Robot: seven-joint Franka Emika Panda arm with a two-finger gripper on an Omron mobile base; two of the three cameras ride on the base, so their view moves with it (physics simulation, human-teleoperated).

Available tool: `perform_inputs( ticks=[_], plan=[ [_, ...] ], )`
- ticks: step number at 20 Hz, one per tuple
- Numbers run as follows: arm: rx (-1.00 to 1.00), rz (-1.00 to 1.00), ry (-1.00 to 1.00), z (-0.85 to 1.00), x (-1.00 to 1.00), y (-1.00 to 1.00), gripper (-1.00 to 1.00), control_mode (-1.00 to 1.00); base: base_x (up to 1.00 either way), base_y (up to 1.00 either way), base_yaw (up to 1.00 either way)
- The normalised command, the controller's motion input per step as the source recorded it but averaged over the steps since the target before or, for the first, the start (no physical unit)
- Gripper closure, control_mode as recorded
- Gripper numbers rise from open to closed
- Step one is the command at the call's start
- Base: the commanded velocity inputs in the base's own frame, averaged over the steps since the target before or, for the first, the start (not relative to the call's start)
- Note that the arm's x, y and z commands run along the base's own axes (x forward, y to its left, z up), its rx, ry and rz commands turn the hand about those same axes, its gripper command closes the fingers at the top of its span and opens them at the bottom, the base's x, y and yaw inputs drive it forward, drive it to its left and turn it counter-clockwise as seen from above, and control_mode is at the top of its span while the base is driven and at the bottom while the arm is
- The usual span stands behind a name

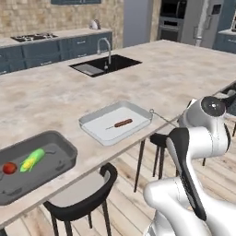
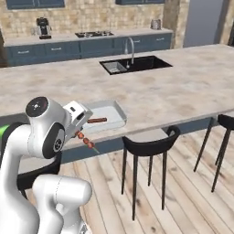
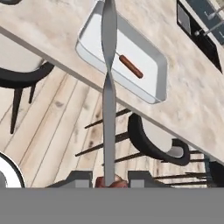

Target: Place the cold items (apple and corn) from the fridge in one tupperware on the dining counter. Place the warm items (hot dog and kebab skewer) in the stove area in another tupperware.

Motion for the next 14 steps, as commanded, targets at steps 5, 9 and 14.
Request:
perform_inputs(
  ticks=[5,9,14],
  plan=[
    [0.0,0.0,0.0,0.0,0.0,0.0,1.0,1.0,0.76,-0.6,0.66],
    [0.0,0.0,0.0,0.0,0.0,0.0,1.0,1.0,0.79,-0.57,0.67],
    [0.0,0.0,0.0,0.0,0.0,0.0,1.0,1.0,0.96,-0.52,0.57]
  ],
)
